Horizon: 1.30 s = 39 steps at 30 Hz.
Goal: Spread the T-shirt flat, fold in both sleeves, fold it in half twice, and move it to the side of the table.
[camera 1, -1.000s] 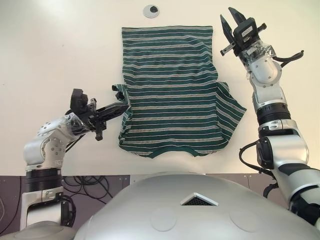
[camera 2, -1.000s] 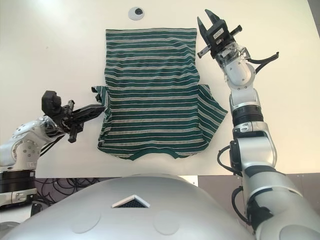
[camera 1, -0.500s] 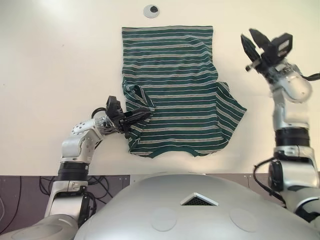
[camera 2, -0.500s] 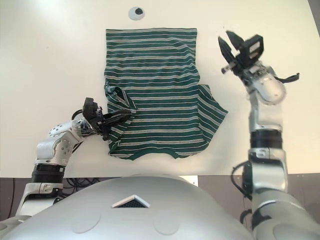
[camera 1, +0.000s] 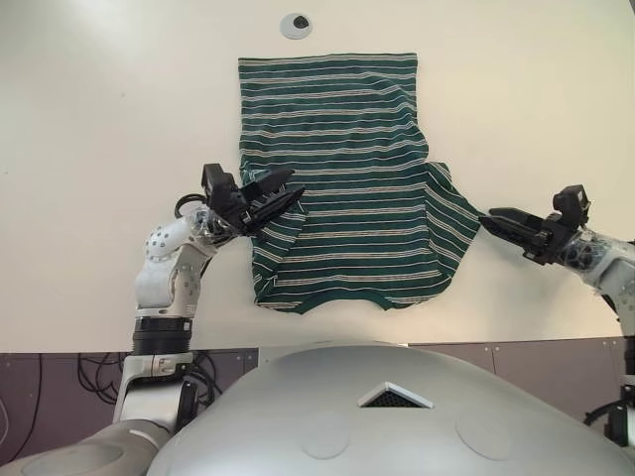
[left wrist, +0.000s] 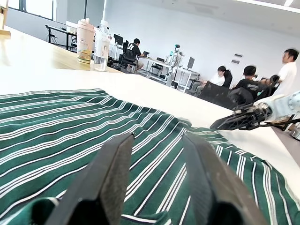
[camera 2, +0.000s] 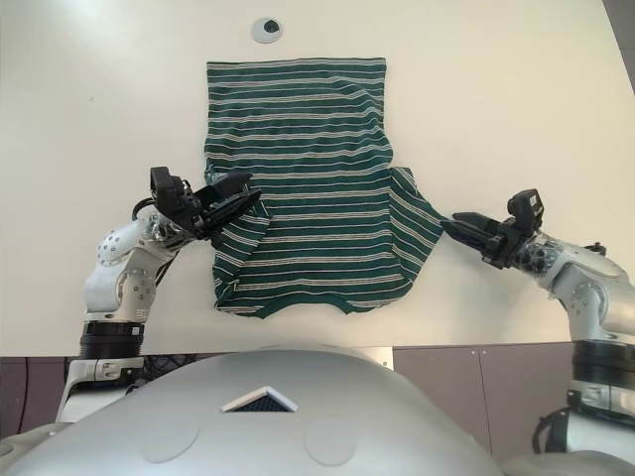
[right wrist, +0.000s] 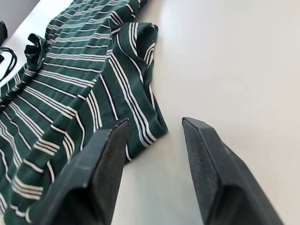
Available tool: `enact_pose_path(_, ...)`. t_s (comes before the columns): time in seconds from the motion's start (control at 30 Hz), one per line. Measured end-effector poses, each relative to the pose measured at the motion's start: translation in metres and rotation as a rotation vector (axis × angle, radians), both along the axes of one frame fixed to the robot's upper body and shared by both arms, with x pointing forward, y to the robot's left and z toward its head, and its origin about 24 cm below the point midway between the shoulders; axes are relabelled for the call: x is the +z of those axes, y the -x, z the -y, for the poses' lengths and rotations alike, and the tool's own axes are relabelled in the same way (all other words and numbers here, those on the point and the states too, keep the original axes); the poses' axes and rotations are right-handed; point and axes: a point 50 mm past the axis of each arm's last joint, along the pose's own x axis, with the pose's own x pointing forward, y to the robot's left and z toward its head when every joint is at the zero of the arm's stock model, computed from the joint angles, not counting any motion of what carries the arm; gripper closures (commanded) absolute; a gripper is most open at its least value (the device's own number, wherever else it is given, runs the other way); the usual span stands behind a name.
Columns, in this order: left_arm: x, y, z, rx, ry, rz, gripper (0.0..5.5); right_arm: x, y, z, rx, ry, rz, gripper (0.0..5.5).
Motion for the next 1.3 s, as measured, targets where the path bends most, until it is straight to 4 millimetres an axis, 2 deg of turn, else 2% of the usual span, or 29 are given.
enact_pose_path(0.23, 0.003, -0.006, -0.004, 0.042, -0.010, 0.033, 3.63, -0.007, 0.002, -0.006, -0.017, -0.061, -0.040, 3.41)
enact_pose_path(0.6, 0.011, -0.009, -0.001, 0.058, -0.002, 0.041, 3.61, -0.007, 0.006, -0.009, 0.001, -0.067, -0.079, 5.24)
enact_pose_path(0.67, 0.013, -0.010, 0.000, 0.057, 0.002, 0.046, 3.61, -0.006, 0.006, -0.008, 0.002, -0.068, -0.076, 5.48)
enact_pose_path(0.8, 0.013, -0.010, 0.000, 0.063, 0.006, 0.042, 3.61, 0.000, 0.006, -0.012, 0.021, -0.117, -0.056, 5.48)
enact_pose_path(1.03, 0.006, -0.008, 0.001, 0.035, 0.021, 0.007, 3.61, 0.019, 0.016, -0.038, 0.182, -0.239, 0.009, 5.48)
enact_pose_path(1.17, 0.002, -0.010, 0.001, 0.034, 0.034, -0.009, 3.61, 0.018, 0.015, -0.063, 0.264, -0.292, 0.029, 5.48)
enact_pose_path(1.3, 0.001, -0.011, 0.001, 0.031, 0.039, -0.013, 3.61, 0.023, 0.002, -0.082, 0.310, -0.305, 0.082, 5.48)
